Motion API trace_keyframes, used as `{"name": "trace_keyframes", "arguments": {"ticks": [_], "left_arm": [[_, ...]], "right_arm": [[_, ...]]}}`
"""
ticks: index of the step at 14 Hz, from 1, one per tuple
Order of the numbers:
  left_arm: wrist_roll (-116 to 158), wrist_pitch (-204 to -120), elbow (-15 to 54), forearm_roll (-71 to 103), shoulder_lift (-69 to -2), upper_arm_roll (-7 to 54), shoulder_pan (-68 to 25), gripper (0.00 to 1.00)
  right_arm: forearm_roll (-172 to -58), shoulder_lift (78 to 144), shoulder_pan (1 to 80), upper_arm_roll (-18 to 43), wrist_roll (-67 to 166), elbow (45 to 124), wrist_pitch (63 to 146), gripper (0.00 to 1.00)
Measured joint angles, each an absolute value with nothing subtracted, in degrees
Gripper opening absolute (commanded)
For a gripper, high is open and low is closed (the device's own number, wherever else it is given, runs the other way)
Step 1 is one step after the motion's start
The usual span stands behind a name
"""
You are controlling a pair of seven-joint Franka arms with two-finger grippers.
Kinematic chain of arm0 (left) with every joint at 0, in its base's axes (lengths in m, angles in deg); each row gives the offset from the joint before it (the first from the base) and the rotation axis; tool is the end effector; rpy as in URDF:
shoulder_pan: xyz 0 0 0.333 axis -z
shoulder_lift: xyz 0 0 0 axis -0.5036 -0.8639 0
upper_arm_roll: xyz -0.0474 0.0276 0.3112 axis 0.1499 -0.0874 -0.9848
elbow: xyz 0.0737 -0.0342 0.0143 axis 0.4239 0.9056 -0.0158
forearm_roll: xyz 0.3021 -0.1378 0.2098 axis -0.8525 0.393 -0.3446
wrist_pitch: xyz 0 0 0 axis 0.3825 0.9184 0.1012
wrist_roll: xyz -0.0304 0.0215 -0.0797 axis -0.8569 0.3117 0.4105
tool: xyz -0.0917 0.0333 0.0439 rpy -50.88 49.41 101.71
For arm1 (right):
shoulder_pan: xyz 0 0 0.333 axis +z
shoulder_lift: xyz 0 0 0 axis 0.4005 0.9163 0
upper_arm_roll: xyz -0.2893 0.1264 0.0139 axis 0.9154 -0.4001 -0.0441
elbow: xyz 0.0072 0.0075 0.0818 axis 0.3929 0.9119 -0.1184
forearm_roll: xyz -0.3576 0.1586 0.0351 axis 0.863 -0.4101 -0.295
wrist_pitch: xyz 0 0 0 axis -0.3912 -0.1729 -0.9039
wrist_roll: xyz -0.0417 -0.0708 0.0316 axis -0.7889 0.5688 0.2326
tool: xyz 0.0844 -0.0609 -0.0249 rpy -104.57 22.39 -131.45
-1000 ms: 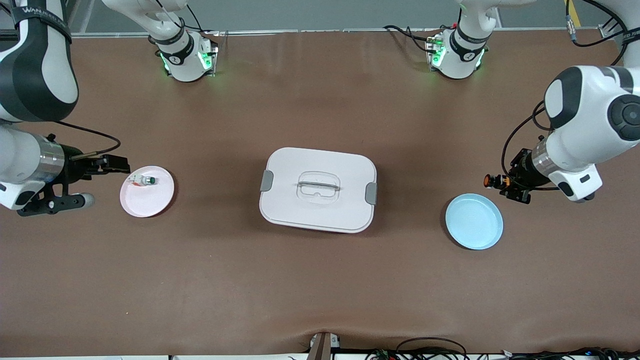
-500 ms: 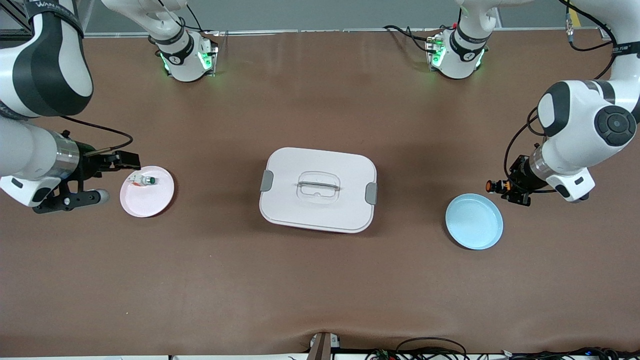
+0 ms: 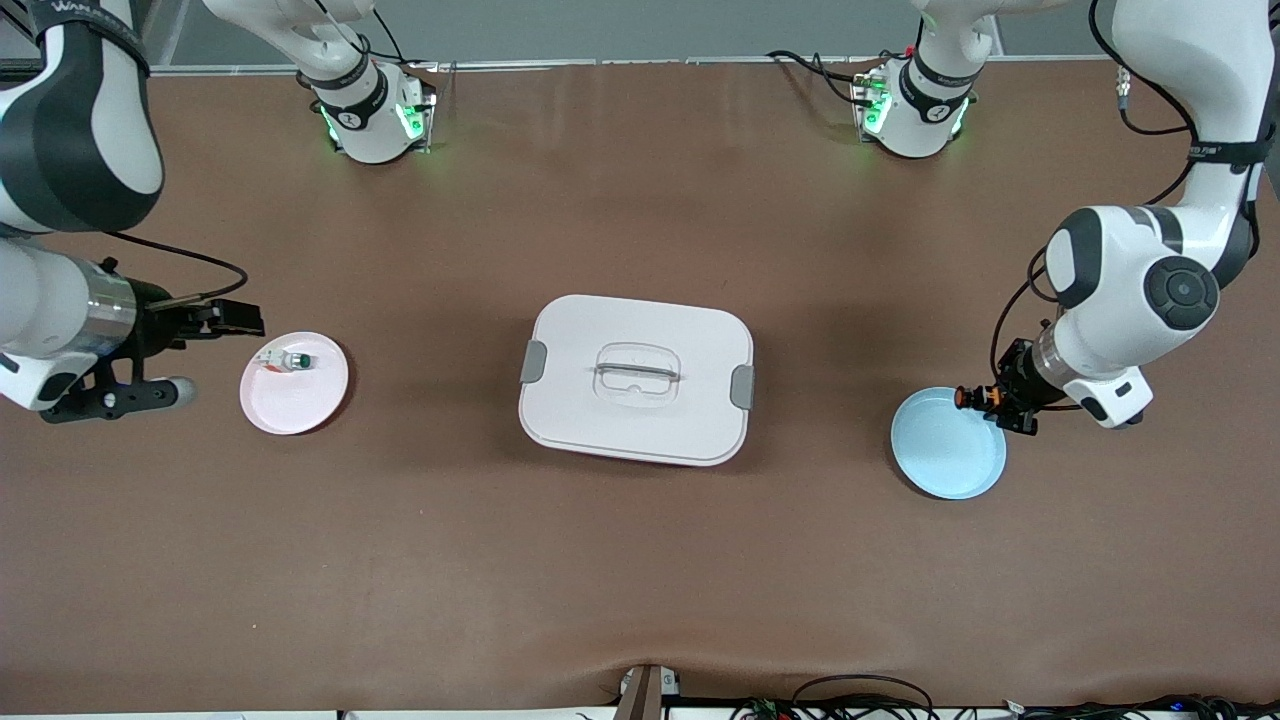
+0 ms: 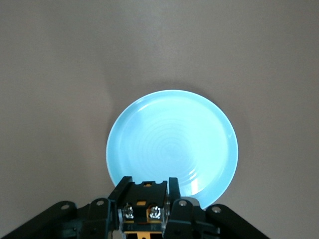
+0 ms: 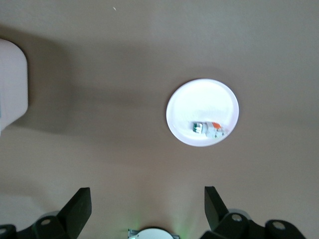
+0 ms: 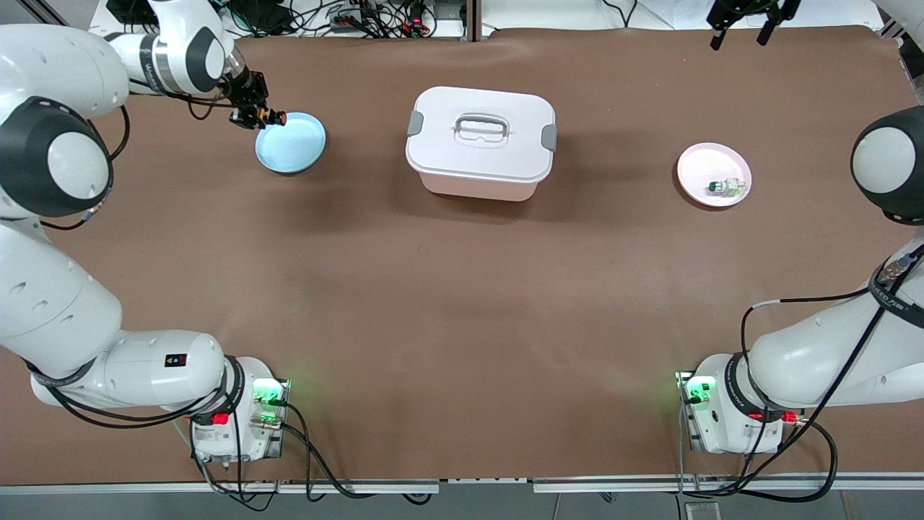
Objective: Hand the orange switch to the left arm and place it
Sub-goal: 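Lower the switch with the left gripper onto the light-blue plate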
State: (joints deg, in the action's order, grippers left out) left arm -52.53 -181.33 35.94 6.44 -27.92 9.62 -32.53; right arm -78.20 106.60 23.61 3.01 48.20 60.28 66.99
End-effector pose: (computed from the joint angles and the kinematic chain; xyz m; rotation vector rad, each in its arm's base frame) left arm 0.6038 -0.0205 0.3012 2.4150 1.9354 0.0483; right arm 0.6234 0.0347 0.5318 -3.0822 -0.1954 0.4463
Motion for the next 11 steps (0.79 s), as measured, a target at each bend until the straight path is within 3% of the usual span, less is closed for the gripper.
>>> {"name": "trace_keyframes", "arguments": {"ticks": [11], "left_arm": [[-52.63, -188.64, 33.42, 6.40, -38.22, 9.58, -32.54, 0.00]], "right_arm": [[-76.53, 104.31, 23.55, 2.13, 49.69, 59.77, 65.91, 1.00]]}}
